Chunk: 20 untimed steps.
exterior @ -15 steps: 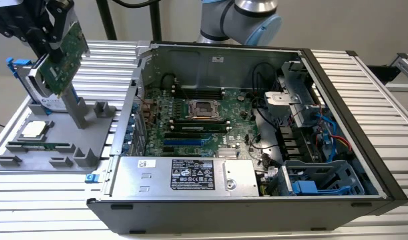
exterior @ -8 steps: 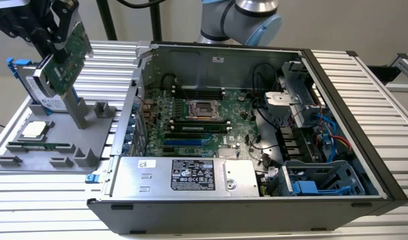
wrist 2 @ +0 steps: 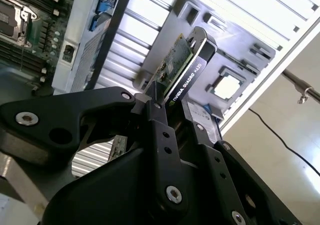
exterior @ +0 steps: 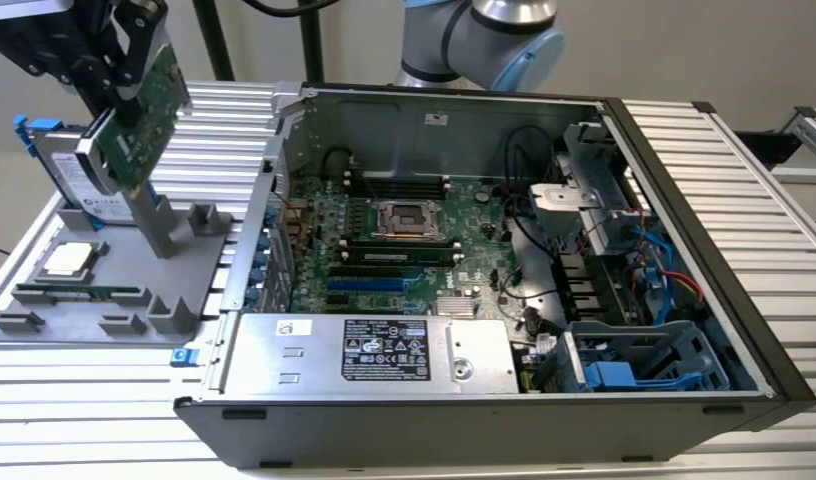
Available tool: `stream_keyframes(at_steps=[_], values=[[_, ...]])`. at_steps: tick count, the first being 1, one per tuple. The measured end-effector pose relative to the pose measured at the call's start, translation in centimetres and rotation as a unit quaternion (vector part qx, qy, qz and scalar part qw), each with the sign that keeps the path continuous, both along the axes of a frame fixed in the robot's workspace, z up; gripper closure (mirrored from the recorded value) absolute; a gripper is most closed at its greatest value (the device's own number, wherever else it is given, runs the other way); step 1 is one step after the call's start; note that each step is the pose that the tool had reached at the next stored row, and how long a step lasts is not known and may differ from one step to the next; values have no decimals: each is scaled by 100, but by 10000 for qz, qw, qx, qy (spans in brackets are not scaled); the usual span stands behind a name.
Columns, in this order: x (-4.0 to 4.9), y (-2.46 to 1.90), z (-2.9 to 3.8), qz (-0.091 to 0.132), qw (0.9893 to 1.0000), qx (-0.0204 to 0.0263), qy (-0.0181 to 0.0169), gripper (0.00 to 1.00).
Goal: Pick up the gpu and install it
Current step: 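Pick up the gpu and move the gpu toward the slot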
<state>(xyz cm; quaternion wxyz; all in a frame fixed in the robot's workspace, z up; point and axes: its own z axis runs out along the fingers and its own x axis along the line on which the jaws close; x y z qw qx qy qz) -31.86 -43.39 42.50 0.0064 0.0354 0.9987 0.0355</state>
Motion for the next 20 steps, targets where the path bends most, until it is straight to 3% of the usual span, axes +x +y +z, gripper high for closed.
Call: stream_keyframes(at_steps=[20], values=[[196, 0, -1, 0, 10000, 1, 1, 100]])
